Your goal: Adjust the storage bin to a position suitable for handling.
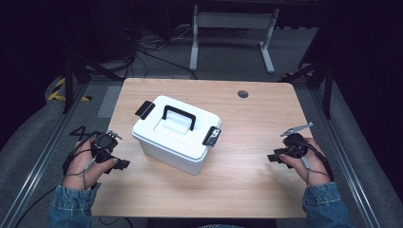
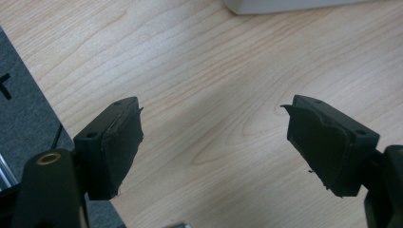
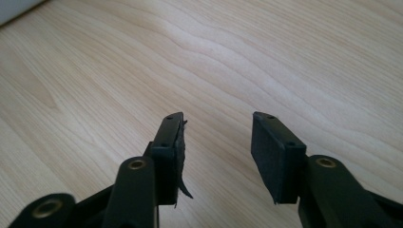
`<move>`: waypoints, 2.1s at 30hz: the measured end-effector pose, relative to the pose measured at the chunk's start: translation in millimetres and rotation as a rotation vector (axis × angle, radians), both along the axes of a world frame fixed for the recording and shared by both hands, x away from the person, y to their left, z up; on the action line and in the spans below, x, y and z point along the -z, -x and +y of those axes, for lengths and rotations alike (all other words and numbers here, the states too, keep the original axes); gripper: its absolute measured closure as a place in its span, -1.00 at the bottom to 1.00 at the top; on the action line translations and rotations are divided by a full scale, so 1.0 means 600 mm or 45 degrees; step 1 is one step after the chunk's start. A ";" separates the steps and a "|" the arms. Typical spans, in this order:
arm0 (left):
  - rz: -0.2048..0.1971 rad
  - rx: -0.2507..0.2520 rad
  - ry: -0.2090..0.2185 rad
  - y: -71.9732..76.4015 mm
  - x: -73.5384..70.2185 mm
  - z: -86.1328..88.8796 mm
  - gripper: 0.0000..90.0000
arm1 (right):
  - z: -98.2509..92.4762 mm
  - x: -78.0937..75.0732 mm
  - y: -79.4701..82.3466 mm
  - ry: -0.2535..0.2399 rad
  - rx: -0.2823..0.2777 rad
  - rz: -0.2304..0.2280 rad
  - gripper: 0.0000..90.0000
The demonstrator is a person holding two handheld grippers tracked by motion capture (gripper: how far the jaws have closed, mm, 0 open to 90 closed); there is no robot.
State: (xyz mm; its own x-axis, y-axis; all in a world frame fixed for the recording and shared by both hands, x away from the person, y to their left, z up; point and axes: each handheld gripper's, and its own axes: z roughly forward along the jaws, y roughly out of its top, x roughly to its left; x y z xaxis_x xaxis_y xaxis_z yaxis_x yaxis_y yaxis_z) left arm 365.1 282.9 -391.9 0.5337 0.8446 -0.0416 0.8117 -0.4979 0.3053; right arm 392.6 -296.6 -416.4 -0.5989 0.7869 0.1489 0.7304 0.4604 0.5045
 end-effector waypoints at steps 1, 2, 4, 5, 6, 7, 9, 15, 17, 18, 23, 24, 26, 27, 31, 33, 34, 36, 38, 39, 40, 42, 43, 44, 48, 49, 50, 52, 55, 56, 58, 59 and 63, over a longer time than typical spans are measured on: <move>0.000 0.006 0.003 -0.001 -0.002 0.001 -0.56 | 0.001 0.001 0.001 -0.011 -0.012 -0.005 0.19; -0.015 0.013 0.005 -0.002 -0.003 0.001 -0.56 | 0.002 0.003 0.001 -0.021 -0.022 -0.007 0.17; -0.018 0.016 0.013 -0.003 -0.004 0.000 -0.54 | 0.003 0.004 0.002 -0.016 -0.029 -0.005 0.18; -0.018 0.015 0.025 -0.005 -0.005 -0.001 -0.54 | 0.005 0.005 0.003 -0.023 -0.031 0.007 0.18; -0.015 0.014 0.030 -0.006 -0.007 -0.001 -0.55 | 0.007 0.006 0.004 -0.020 -0.039 0.006 0.18; -0.034 0.029 0.015 -0.009 -0.008 0.000 -0.55 | 0.009 0.006 0.006 -0.011 -0.044 0.001 0.15; -0.025 0.019 0.029 -0.012 -0.007 0.000 -0.55 | 0.011 0.006 0.008 0.000 -0.058 -0.010 0.16; -0.025 0.016 0.041 -0.018 -0.009 0.004 -0.54 | 0.016 0.008 0.011 0.015 -0.053 -0.017 0.17; -0.024 0.026 0.054 -0.018 -0.010 0.002 -0.54 | 0.019 0.007 0.010 0.015 -0.056 -0.004 0.20; -0.024 0.040 0.051 -0.019 -0.011 0.001 -0.54 | 0.022 0.006 0.008 0.008 -0.063 -0.003 0.20; -0.023 0.053 0.046 -0.021 -0.012 -0.005 -0.54 | 0.035 -0.001 0.001 -0.011 -0.090 -0.023 0.21; -0.026 0.060 0.044 -0.022 -0.012 -0.005 -0.54 | 0.037 -0.002 -0.001 -0.015 -0.094 -0.026 0.22; -0.030 0.058 0.035 -0.022 -0.013 -0.004 -0.53 | 0.041 -0.006 -0.003 -0.023 -0.101 -0.033 0.22; -0.038 0.060 0.031 -0.023 -0.013 -0.004 -0.53 | 0.043 -0.008 -0.004 -0.023 -0.103 -0.036 0.22; -0.058 0.055 0.032 -0.021 -0.014 -0.004 -0.54 | 0.051 -0.016 -0.004 -0.049 -0.119 -0.042 0.23; -0.065 0.045 0.037 -0.020 -0.015 -0.002 -0.53 | 0.057 -0.021 -0.005 -0.050 -0.129 -0.056 0.22; -0.069 0.048 0.039 -0.020 -0.016 -0.001 -0.53 | 0.059 -0.024 -0.005 -0.050 -0.135 -0.059 0.22; -0.059 0.044 0.055 -0.019 -0.016 0.000 -0.54 | 0.063 -0.027 -0.004 -0.059 -0.144 -0.066 0.22; -0.044 0.055 0.072 -0.019 -0.018 0.001 -0.54 | 0.065 -0.031 -0.005 -0.067 -0.156 -0.069 0.22; -0.041 0.060 0.078 -0.018 -0.019 0.001 -0.53 | 0.067 -0.034 -0.005 -0.080 -0.163 -0.070 0.22; -0.047 0.081 0.075 -0.018 -0.020 0.001 -0.52 | 0.069 -0.038 -0.005 -0.096 -0.171 -0.069 0.22; -0.035 0.088 0.095 -0.016 -0.022 -0.001 -0.52 | 0.075 -0.048 -0.005 -0.132 -0.192 -0.074 0.22; -0.034 0.089 0.102 -0.015 -0.023 -0.002 -0.51 | 0.077 -0.053 -0.005 -0.144 -0.203 -0.077 0.22; -0.041 0.097 0.091 -0.016 -0.024 -0.002 -0.51 | 0.081 -0.059 -0.005 -0.152 -0.211 -0.084 0.22; -0.036 0.093 0.090 -0.015 -0.023 -0.001 -0.50 | 0.097 -0.084 -0.003 -0.156 -0.243 -0.115 0.22; -0.034 0.091 0.088 -0.015 -0.023 -0.001 -0.50 | 0.102 -0.090 -0.003 -0.156 -0.253 -0.124 0.22; -0.026 0.084 0.091 -0.015 -0.022 -0.001 -0.50 | 0.108 -0.098 -0.003 -0.162 -0.264 -0.129 0.22; -0.034 0.096 0.085 -0.015 -0.022 -0.002 -0.49 | 0.117 -0.108 -0.004 -0.187 -0.282 -0.136 0.23; -0.025 0.120 0.098 -0.013 -0.023 -0.005 -0.48 | 0.135 -0.121 -0.005 -0.239 -0.303 -0.146 0.24; -0.022 0.123 0.109 -0.012 -0.023 -0.006 -0.48 | 0.140 -0.124 -0.006 -0.244 -0.312 -0.149 0.24; -0.032 0.128 0.105 -0.012 -0.024 -0.006 -0.48 | 0.153 -0.132 -0.008 -0.249 -0.335 -0.157 0.24; -0.034 0.122 0.103 -0.012 -0.024 -0.006 -0.48 | 0.159 -0.136 -0.009 -0.248 -0.342 -0.164 0.24; -0.029 0.106 0.088 -0.012 -0.022 -0.002 -0.47 | 0.181 -0.156 -0.011 -0.253 -0.375 -0.181 0.24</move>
